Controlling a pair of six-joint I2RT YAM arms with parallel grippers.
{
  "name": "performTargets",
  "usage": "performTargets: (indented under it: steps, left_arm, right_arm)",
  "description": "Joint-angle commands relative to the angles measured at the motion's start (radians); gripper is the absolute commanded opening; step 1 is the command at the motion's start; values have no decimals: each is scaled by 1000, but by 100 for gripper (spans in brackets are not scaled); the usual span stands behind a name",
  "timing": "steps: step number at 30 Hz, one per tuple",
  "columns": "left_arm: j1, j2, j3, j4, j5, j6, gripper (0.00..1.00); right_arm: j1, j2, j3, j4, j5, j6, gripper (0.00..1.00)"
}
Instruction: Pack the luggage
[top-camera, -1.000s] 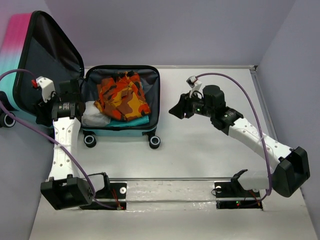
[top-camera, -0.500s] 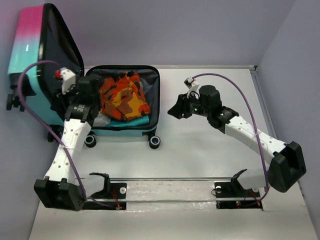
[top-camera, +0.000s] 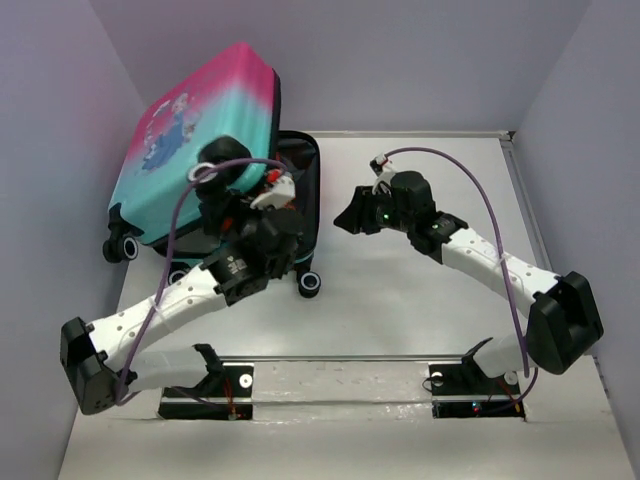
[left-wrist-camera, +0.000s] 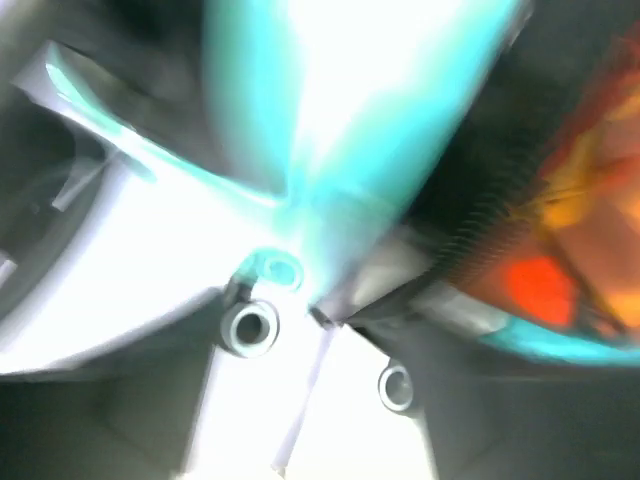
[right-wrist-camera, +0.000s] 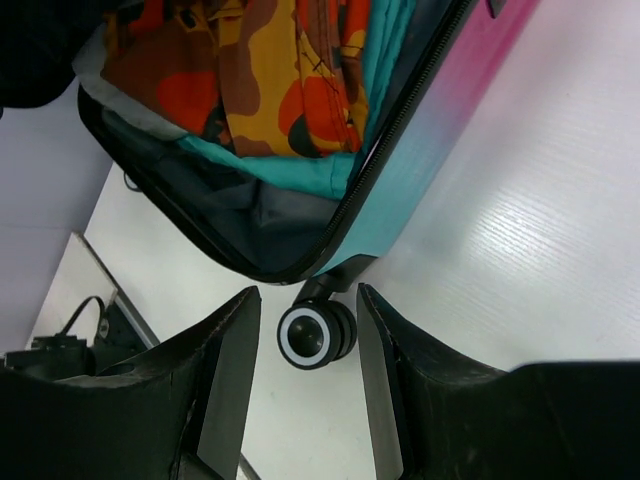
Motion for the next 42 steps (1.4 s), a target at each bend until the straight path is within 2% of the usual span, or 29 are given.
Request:
performTargets:
  steps: [1,3,4,6,7,10,12,13,16,17,18,19,21,22,23,24,25,28,31,32,34,37,42]
  left_arm:
    - [-285,40,-27,-17,-124,113,99]
    - [-382,102,11,-63,-153,78,99]
    - [-457,135,85,-68,-150,71,99]
    - [-517,169,190,-66,-114,58,99]
    - [-554,204,315,-80,-63,26,99]
    - [-557,255,518,-89,31,-56,99]
    - [-524,261,574,-60,113,-87,99]
    - [-449,263,621,-95,182,-182,99]
    - [-251,255,682,-233,358,-439,95]
    - [-170,219,662,-232,473,-520,88]
    - [-96,196,631,-215,495,-551,82]
    - [50,173,572,-198,525,-577,75]
    - [224,105,530,-175,682,-661,44]
    - [424,93,508,-181,741,-689,15]
    - [535,78,499,-184,866,-709,7]
    - [732,77,487,-189,925,-735,6]
    - [807,100,485,-195,989,-730,6]
    - [973,178,482,-212,964,-703,6]
    - [1010,229,461,-203,931,-709,6]
    - [1012,260,459,-201,863,-710,6]
    - [1035,280,442,-186,820,-703,6]
    - [1121,356,405,-175,798,-687,6]
    - [1139,449,402,-180,726,-650,6]
  right_arm:
    - [-5,-5,32,59,86,34,49]
    - [-5,-10,27,53,140,31,49]
    - [-5,-13,23,45,160,31,49]
    - [-5,-25,18,39,207,30,49]
    - [-5,-31,7,39,221,31,48]
    - [-15,-70,-26,8,278,30,45]
    - [-15,-85,-36,2,304,22,40]
    - [-15,-100,-42,-7,306,16,30]
    - [-15,-120,-54,-12,306,8,15]
    - [-15,-133,-62,-16,306,5,7]
    - [-15,-137,-66,-15,304,2,7]
    - [-15,-142,-68,-15,298,-3,7]
    - [-15,-150,-79,-15,284,-7,7]
    - [-15,-154,-83,-15,283,-10,7]
    - [-15,-159,-88,-13,280,-9,7]
    - [-15,-166,-97,-12,266,-12,7]
    - [-15,-169,-100,-7,260,-16,7]
    - [-15,-177,-108,-5,223,-24,7]
    - [-15,-186,-114,-5,224,-36,7]
    - [-15,-186,-122,-5,220,-38,7]
    - [-15,-189,-131,-7,212,-47,7]
    - [-15,-202,-152,-4,200,-50,7]
    - [-15,-228,-183,-4,195,-70,7]
